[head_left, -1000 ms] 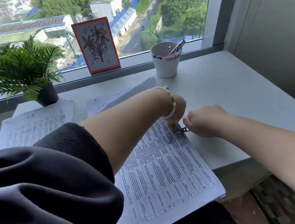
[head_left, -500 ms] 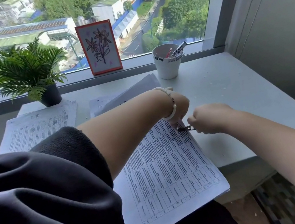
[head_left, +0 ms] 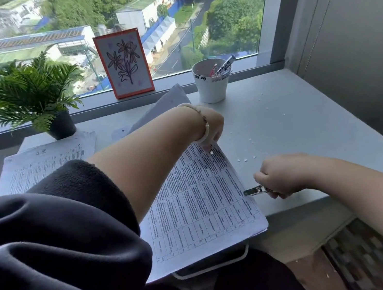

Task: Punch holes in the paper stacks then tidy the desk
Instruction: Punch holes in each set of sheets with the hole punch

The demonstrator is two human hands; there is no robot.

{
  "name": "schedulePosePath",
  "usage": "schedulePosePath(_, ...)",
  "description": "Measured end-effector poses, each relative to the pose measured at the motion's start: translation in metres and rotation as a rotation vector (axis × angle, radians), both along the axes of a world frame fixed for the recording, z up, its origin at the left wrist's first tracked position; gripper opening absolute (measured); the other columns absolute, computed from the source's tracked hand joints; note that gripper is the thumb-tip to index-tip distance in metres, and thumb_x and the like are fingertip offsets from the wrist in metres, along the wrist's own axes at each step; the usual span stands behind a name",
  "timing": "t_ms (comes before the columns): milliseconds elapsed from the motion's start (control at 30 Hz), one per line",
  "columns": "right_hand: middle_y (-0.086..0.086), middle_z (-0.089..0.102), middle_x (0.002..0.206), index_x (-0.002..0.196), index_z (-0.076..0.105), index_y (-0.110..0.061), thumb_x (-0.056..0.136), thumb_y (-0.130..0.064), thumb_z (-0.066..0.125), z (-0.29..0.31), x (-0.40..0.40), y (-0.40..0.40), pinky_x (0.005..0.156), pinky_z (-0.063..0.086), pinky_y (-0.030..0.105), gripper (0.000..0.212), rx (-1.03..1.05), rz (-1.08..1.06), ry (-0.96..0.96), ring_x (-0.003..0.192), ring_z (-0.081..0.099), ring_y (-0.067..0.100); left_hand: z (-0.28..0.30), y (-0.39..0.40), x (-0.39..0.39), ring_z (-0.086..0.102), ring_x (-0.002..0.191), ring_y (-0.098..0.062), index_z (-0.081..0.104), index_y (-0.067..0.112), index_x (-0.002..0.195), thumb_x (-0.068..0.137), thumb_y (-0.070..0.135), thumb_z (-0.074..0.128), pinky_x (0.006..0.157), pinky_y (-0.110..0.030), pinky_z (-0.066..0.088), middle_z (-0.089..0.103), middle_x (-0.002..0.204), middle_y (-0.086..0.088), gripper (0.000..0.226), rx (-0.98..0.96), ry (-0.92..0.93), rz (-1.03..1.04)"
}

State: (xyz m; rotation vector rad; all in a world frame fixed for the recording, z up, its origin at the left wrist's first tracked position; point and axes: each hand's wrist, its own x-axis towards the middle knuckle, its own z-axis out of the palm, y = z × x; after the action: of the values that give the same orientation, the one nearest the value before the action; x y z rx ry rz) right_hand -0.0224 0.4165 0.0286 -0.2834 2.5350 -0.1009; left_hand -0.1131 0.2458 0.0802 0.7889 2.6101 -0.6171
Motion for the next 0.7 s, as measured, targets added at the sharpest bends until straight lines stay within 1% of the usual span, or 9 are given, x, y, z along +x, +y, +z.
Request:
schedulePosePath(33, 0.000, 0.066, 0.061, 0.065, 0.064, -0.017, 0.091, -0.029, 0.032, 0.000, 0.002, 0.000, 0.062, 0.042, 0.025, 0.044, 0.014, 0.010, 0.014, 0.055, 0.057, 0.018, -0.003, -0.003, -0.005, 0.062, 0.084, -0.026, 0.068, 0.026, 0.089, 0.077, 0.043, 0.073, 0.072, -0.032, 0.052, 0.062, 0.074, 0.006, 0.021, 0.016, 0.009, 0.018)
schedulePosePath(100, -0.001, 0.066, 0.062, 0.067, 0.065, -0.018, 0.092, -0.029, 0.031, 0.000, 0.005, -0.001, 0.062, 0.041, 0.025, 0.043, 0.043, 0.032, 0.038, 0.054, 0.055, 0.017, -0.001, -0.009, -0.010, 0.059, 0.068, -0.022, 0.062, 0.032, 0.077, 0.069, 0.053, 0.075, 0.061, -0.026, 0.049, 0.058, 0.066, 0.011, 0.026, 0.022, 0.025, 0.044)
schedulePosePath(167, -0.001, 0.067, 0.064, 0.069, 0.066, -0.018, 0.091, -0.029, 0.031, 0.000, 0.007, -0.002, 0.062, 0.041, 0.024, 0.043, 0.062, 0.048, 0.045, 0.055, 0.056, 0.017, -0.009, -0.013, -0.027, 0.060, 0.066, -0.021, 0.061, 0.030, 0.073, 0.059, 0.053, 0.080, 0.060, -0.025, 0.046, 0.063, 0.070, 0.010, 0.033, 0.034, -0.030, 0.058)
schedulePosePath(233, -0.001, 0.068, 0.065, 0.068, 0.065, -0.018, 0.092, -0.030, 0.031, 0.001, 0.008, -0.002, 0.062, 0.041, 0.025, 0.043, 0.067, 0.055, 0.049, 0.059, 0.057, 0.018, -0.003, -0.014, -0.022, 0.060, 0.069, -0.019, 0.065, 0.029, 0.075, 0.049, 0.047, 0.085, 0.068, -0.033, 0.052, 0.068, 0.083, 0.004, 0.037, 0.015, -0.009, 0.088)
schedulePosePath(300, -0.001, 0.066, 0.068, 0.068, 0.062, -0.019, 0.093, -0.031, 0.030, 0.003, 0.009, -0.001, 0.066, 0.042, 0.027, 0.042, 0.079, 0.071, 0.084, 0.067, 0.058, 0.020, 0.011, -0.010, -0.002, 0.059, 0.077, -0.019, 0.068, 0.030, 0.089, 0.070, 0.039, 0.080, 0.071, -0.030, 0.048, 0.066, 0.087, 0.004, 0.024, 0.039, -0.034, 0.045)
schedulePosePath(367, -0.001, 0.061, 0.077, 0.071, 0.056, -0.020, 0.096, -0.032, 0.027, 0.005, 0.012, -0.001, 0.069, 0.041, 0.028, 0.040, 0.106, 0.113, 0.160, 0.076, 0.055, 0.023, 0.015, -0.010, 0.004, 0.058, 0.085, -0.018, 0.068, 0.022, 0.109, 0.082, 0.034, 0.072, 0.070, -0.027, 0.043, 0.067, 0.097, 0.002, 0.030, 0.104, -0.031, 0.048)
schedulePosePath(533, 0.010, 0.064, 0.100, 0.065, 0.043, -0.017, 0.099, -0.034, 0.023, 0.004, 0.021, -0.003, 0.068, 0.034, 0.029, 0.043, 0.161, 0.189, 0.276, 0.079, 0.047, 0.026, 0.012, 0.002, 0.025, 0.053, 0.087, -0.015, 0.064, 0.021, 0.117, 0.086, 0.035, 0.066, 0.073, -0.027, 0.039, 0.066, 0.108, 0.003, 0.035, 0.066, -0.073, 0.005)
schedulePosePath(600, 0.010, 0.065, 0.106, 0.071, 0.045, -0.015, 0.100, -0.035, 0.022, 0.002, 0.021, -0.002, 0.069, 0.034, 0.029, 0.041, 0.175, 0.197, 0.306, 0.082, 0.049, 0.028, 0.005, 0.016, 0.039, 0.052, 0.088, -0.013, 0.063, 0.022, 0.118, 0.086, 0.036, 0.066, 0.071, -0.024, 0.037, 0.064, 0.105, 0.007, 0.035, 0.074, -0.142, -0.051)
schedulePosePath(700, 0.008, 0.064, 0.113, 0.084, 0.053, -0.021, 0.100, -0.036, 0.020, 0.002, 0.019, -0.001, 0.072, 0.035, 0.029, 0.039, 0.177, 0.223, 0.346, 0.099, 0.057, 0.028, -0.009, 0.038, 0.059, 0.052, 0.094, -0.013, 0.059, 0.022, 0.125, 0.089, 0.039, 0.062, 0.075, -0.023, 0.036, 0.062, 0.109, 0.006, 0.040, 0.098, -0.215, -0.149)
